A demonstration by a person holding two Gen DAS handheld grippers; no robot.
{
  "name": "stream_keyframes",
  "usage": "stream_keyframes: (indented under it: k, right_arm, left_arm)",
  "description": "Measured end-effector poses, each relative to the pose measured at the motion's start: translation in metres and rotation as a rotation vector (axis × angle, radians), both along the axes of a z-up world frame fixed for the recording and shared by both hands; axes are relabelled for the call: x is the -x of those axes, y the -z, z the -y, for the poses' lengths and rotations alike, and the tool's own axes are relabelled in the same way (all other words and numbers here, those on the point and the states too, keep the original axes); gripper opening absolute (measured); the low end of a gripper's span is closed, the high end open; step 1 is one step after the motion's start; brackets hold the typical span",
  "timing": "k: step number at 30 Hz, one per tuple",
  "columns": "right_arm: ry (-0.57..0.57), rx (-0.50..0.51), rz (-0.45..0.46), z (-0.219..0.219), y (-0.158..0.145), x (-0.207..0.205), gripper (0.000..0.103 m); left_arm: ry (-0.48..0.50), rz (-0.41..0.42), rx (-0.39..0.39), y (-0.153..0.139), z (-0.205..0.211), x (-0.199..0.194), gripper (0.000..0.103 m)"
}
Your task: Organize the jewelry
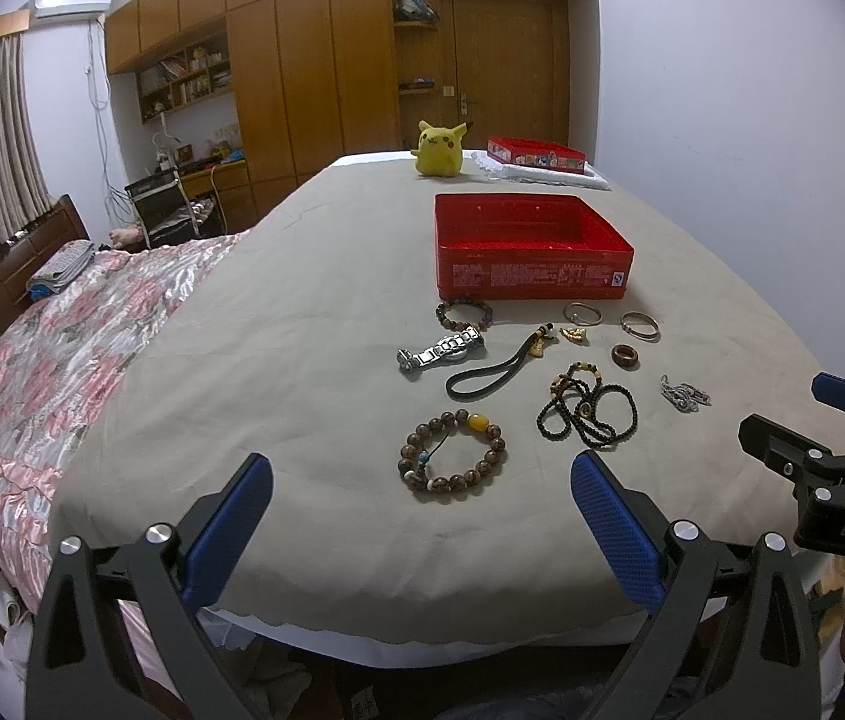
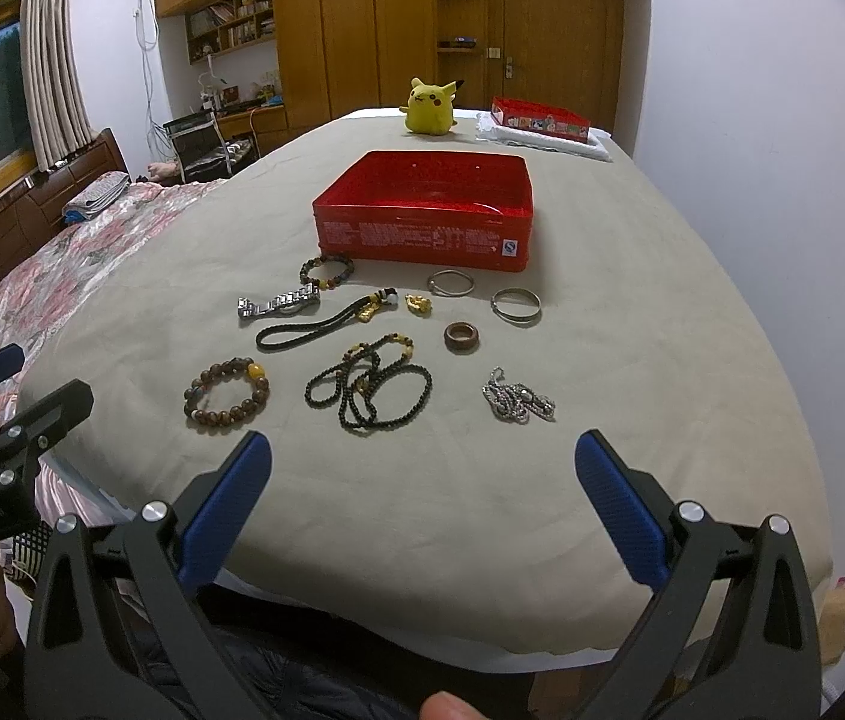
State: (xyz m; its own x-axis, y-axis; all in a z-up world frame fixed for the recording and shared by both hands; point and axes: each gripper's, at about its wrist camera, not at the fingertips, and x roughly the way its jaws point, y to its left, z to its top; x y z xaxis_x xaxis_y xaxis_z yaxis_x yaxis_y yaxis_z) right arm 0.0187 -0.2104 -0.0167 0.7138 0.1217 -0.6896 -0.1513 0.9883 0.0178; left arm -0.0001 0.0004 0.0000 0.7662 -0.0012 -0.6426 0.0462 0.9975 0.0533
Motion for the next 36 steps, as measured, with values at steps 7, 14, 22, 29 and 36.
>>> stream_keyframes:
  k: [7,14,22,29,36]
  right_arm:
    - [0.0,0.0,-0.001,0.001,-0.001,0.0,0.1]
    - [0.001,0.0,-0.002,0.0,0.0,0.0,0.1]
    - [-0.001,-0.001,-0.009,0.003,0.003,-0.002,0.1]
    - [-0.004,-0.007,-0.012,0.003,0.006,-0.003,0.1]
    - [-0.015,-0.018,-0.013,0.004,0.009,-0.008,0.1]
  left_arm:
    - [0.0,-0.001,0.0,0.0,0.0,0.0,0.099]
    - [0.0,-0.001,-0.002,0.0,0.0,0.0,0.099]
    - [0.0,-0.003,-0.001,0.004,-0.001,0.001,0.099]
    - [0.002,-0.01,0.002,0.006,-0.001,0.001,0.099]
    - [0.062,-0.018,0.026,0.018,-0.008,-0.004,0.099]
